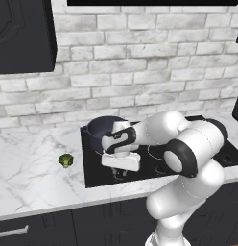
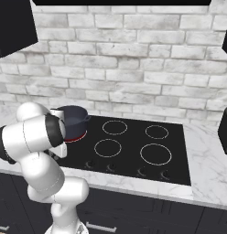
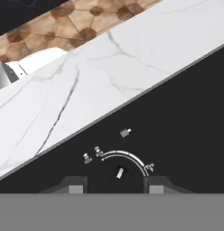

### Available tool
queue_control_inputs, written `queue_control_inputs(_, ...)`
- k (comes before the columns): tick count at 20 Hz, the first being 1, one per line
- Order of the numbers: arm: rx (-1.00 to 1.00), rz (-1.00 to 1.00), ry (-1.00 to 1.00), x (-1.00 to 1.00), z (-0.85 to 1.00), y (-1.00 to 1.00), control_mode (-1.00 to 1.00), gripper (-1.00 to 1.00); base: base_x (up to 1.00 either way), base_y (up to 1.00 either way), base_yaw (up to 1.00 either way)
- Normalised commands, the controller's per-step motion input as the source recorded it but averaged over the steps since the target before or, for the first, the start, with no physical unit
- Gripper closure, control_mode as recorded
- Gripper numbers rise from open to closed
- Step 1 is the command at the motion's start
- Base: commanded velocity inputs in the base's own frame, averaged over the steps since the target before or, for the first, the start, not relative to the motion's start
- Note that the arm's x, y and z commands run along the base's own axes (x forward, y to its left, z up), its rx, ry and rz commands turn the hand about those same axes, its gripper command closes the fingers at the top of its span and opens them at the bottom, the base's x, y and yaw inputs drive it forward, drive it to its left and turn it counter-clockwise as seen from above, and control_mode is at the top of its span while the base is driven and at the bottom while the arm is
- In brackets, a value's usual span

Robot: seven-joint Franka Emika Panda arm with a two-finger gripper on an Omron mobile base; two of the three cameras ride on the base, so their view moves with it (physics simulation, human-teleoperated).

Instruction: Turn on the burner for the pot on the stove. Wait thirty seconds for the pot to heat up. Then add the broccoli to the pot.

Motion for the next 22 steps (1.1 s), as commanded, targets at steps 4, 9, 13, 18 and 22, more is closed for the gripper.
queue_control_inputs(4,-0.01,0.00,0.00,0.00,0.10,0.00,-1.00,1.00,0.00,0.00,0.00)
queue_control_inputs(9,0.00,0.00,0.00,0.00,0.05,0.00,-1.00,1.00,0.00,0.00,0.00)
queue_control_inputs(13,0.00,0.00,-0.01,-0.01,0.03,0.00,-1.00,1.00,0.00,0.00,0.00)
queue_control_inputs(18,0.00,0.00,-0.03,0.00,0.00,0.00,-1.00,1.00,0.00,0.00,0.00)
queue_control_inputs(22,0.00,0.00,-0.08,-0.05,0.00,0.00,-1.00,1.00,0.00,0.00,0.00)
